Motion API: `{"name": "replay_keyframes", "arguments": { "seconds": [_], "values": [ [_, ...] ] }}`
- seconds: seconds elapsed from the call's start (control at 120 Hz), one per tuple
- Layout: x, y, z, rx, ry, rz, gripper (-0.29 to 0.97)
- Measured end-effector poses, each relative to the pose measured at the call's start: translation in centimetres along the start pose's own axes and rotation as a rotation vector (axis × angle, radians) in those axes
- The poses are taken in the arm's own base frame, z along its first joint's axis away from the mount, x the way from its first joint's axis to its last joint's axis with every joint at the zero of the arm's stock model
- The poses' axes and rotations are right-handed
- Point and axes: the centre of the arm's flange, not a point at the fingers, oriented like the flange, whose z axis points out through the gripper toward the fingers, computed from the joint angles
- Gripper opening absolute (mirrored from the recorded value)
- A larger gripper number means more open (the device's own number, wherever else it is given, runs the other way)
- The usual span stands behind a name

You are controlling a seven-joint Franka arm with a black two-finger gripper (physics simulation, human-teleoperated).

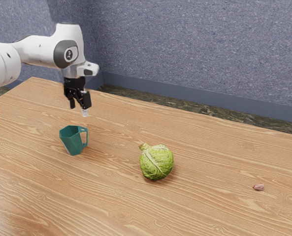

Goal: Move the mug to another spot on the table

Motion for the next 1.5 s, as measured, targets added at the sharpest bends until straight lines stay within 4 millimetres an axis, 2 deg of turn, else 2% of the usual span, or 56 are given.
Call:
{"name": "replay_keyframes", "arguments": {
  "seconds": [0.2,0.383,0.55,0.767,1.25,1.5],
  "values": [
    [2.1,1.1,3.0,0.027,-0.011,0.187,0.68],
    [2.9,1.6,5.3,0.052,-0.025,0.318,0.68],
    [2.7,1.5,7.7,0.064,-0.030,0.369,0.68],
    [2.7,2.0,9.5,0.103,-0.050,0.402,0.68],
    [2.3,1.3,12.7,0.121,-0.056,0.393,0.68],
    [1.9,0.3,12.9,0.137,-0.055,0.381,0.61]
  ]
}}
